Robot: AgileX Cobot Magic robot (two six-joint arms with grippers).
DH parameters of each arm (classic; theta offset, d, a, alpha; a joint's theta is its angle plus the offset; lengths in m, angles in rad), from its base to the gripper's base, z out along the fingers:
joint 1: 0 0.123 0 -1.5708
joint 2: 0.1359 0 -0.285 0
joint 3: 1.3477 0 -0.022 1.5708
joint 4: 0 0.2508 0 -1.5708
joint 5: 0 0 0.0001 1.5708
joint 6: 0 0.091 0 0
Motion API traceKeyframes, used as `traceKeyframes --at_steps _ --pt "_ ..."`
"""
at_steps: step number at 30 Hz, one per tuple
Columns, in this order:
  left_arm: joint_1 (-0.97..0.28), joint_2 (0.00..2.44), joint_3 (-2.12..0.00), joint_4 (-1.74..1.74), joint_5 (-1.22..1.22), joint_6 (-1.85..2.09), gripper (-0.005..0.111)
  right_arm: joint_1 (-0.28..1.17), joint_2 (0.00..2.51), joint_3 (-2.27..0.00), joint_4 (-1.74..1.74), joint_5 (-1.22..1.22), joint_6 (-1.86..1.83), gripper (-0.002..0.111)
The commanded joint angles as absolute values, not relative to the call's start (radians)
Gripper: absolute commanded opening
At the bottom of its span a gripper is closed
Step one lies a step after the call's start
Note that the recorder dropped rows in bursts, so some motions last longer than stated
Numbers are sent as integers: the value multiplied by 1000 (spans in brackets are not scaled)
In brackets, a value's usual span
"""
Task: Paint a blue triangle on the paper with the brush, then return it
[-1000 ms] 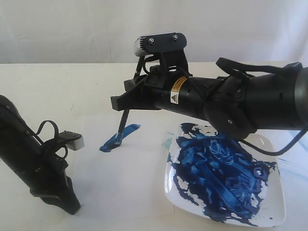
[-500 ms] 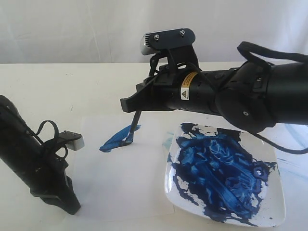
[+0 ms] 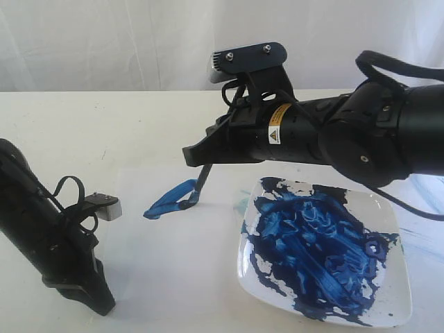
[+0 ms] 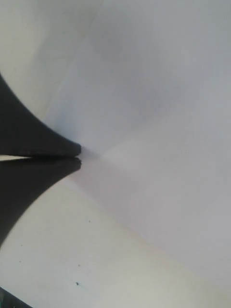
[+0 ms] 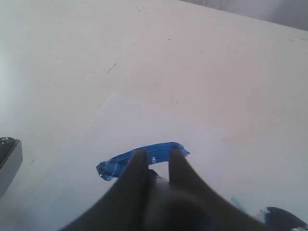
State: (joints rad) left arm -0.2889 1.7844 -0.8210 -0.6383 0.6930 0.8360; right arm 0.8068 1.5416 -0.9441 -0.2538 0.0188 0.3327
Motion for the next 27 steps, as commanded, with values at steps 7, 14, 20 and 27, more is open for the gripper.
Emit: traceKeyframes --at_steps 7,14,20,27 --pt "-292 1786 -815 -638 718 840 0 745 1498 -938 -269 58 315 0" --pt "-292 1786 -815 -638 718 840 0 736 1486 -938 -269 55 315 0" --pt "-292 1786 -815 -638 716 840 0 736 1464 -938 -269 7 315 0" --pt "-292 1786 -815 -638 718 840 0 736 1484 -938 -267 -146 317 0"
